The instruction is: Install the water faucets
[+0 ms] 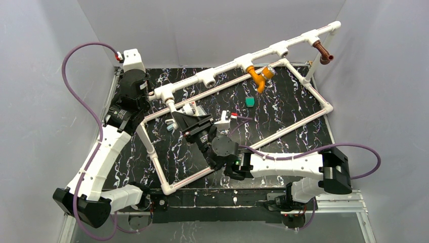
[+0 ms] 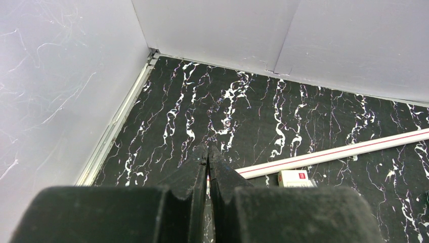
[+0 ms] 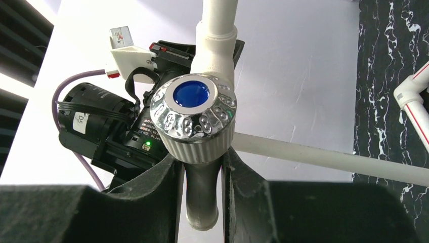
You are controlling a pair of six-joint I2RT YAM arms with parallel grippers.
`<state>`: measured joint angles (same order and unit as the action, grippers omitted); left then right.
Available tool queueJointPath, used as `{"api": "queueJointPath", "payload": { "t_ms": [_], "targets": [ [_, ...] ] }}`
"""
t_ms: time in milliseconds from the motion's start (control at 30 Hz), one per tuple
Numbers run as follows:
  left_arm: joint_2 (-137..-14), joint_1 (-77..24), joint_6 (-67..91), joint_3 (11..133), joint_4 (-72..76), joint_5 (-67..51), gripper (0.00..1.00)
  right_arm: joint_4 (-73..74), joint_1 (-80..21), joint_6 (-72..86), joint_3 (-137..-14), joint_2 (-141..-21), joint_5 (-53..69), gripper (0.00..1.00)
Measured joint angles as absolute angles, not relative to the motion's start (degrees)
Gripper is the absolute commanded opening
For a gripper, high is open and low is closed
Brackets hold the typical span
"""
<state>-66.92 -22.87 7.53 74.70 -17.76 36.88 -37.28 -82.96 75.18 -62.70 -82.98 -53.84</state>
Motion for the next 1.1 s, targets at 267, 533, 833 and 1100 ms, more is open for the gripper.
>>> {"api": "queueJointPath", "payload": {
  "t_ms": [267, 533, 833, 1100],
  "targets": [
    [-66.92, -22.90, 7.53, 74.70, -17.78, 36.88, 0.03, -35.64, -82.89, 79.20, -62.89, -82.85, -53.60, 0.17],
    [-66.89, -23.03, 7.73, 74.70, -17.74, 36.25, 0.03, -36.36, -82.76, 79.24, -61.69, -82.13, -52.31, 0.40],
    [-66.96, -23.42, 8.12, 74.67, -17.52, 35.46, 0.03, -37.47, -83.13, 77.62, -56.16, -78.63, -48.10, 0.63],
    [-66.98, -23.42, 8.12, 74.67, -17.52, 35.46, 0.03, -37.82, -83.26, 69.58, -53.19, -74.15, -44.53, 0.69]
  ]
}}
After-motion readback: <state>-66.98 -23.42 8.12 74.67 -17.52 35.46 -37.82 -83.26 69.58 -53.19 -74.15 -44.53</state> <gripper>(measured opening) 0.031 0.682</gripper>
